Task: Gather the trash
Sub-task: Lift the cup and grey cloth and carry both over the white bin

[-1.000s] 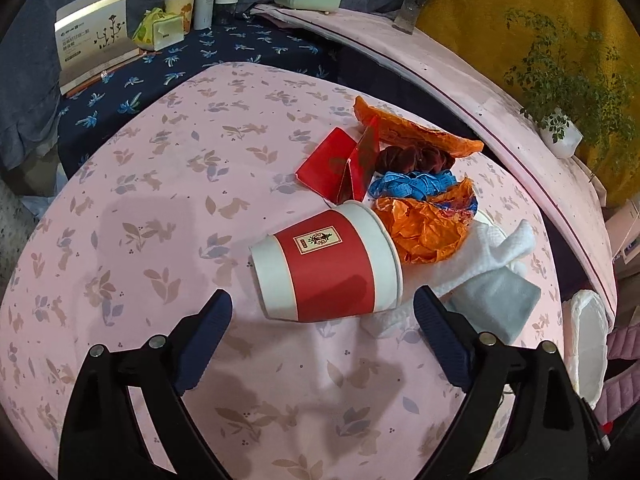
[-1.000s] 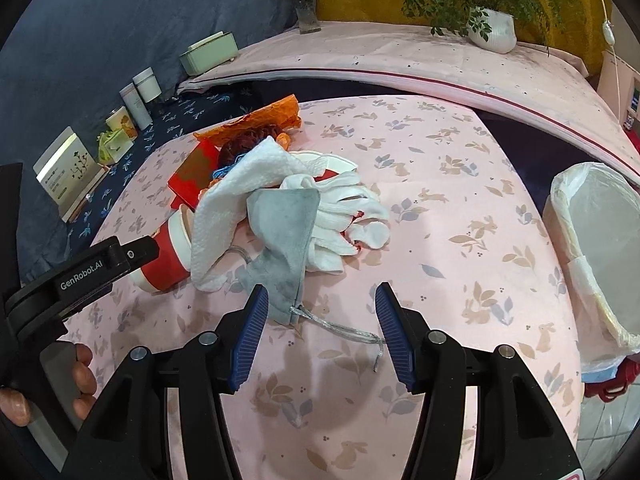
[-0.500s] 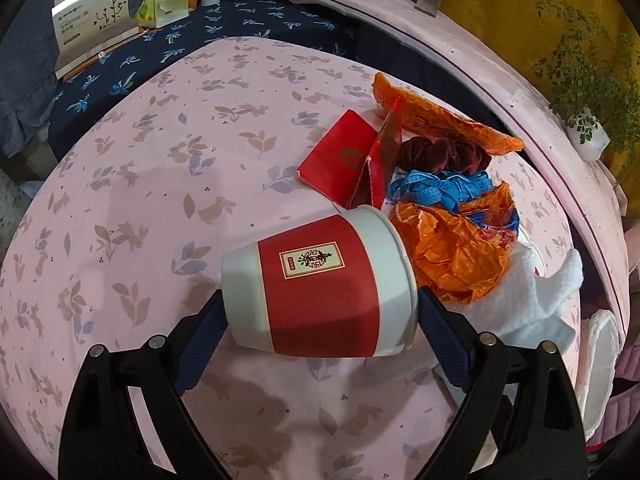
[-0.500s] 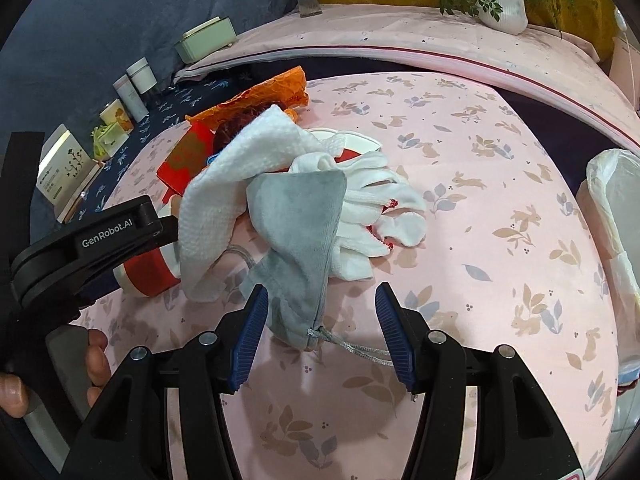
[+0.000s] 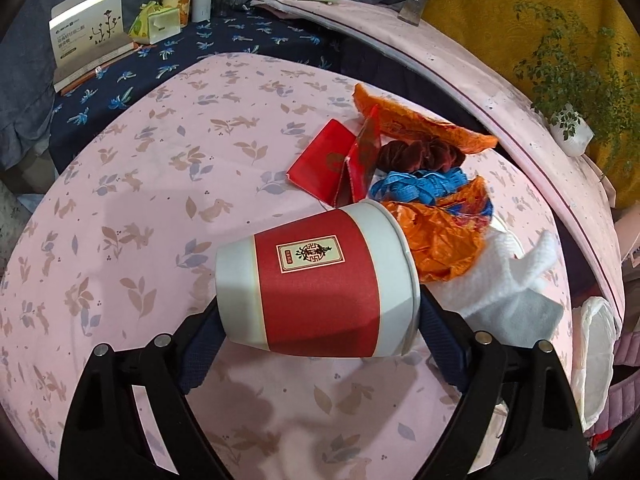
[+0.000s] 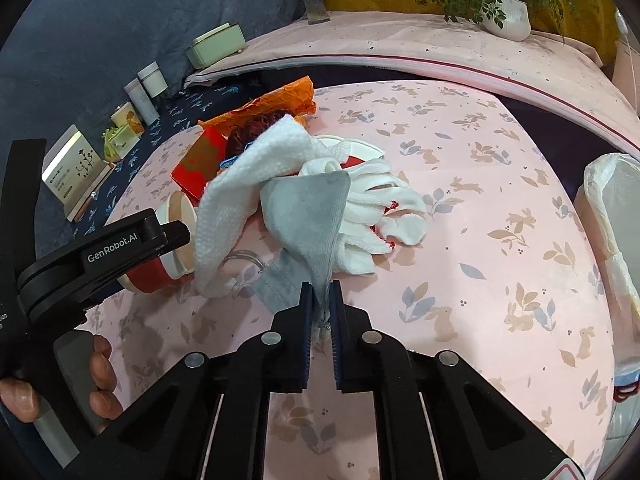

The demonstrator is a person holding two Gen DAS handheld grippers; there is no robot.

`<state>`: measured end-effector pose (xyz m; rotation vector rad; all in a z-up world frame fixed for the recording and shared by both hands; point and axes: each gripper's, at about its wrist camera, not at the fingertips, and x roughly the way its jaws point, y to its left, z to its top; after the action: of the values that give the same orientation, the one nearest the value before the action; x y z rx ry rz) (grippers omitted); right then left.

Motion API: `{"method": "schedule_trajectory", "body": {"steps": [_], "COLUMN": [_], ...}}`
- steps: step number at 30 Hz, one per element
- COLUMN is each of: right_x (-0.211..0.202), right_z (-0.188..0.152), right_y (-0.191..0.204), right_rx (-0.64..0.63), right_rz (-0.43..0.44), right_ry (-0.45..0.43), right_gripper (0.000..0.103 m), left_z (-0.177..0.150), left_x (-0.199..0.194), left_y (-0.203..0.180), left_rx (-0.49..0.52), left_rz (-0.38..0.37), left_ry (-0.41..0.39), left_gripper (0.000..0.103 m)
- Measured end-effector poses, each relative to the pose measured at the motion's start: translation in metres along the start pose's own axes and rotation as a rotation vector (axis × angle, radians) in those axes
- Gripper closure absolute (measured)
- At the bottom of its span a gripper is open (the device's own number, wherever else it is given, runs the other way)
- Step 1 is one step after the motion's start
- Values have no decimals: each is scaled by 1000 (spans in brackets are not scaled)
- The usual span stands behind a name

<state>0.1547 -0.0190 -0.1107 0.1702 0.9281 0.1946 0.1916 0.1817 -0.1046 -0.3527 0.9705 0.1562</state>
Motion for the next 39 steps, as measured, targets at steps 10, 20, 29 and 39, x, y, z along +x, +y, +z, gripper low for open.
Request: {"method": "schedule_trajectory", "body": {"steps": [10,20,29,39], "right_x": [-47,-93,-131,-159], "right_z": [6,14,25,31], "right_y": [-14,-50,-95,-162], "right_rx": [20,59,105,165], "right_rz": [-1,-33,-85,-182], "right_ry": [-91,-184,-265,-312], "right_gripper": [99,100,100,100], "left_z": [-7,-20,-35,-59], "left_x": [-45,-80,-95,-96], "left_y": [-24,-76,-138,-221], "left_rx": [44,145,257,400], "left_rz": [-56,-121,-186,-268], "left_ry": [-62,-99,-107,-95], "left_gripper": [18,18,18,18]}}
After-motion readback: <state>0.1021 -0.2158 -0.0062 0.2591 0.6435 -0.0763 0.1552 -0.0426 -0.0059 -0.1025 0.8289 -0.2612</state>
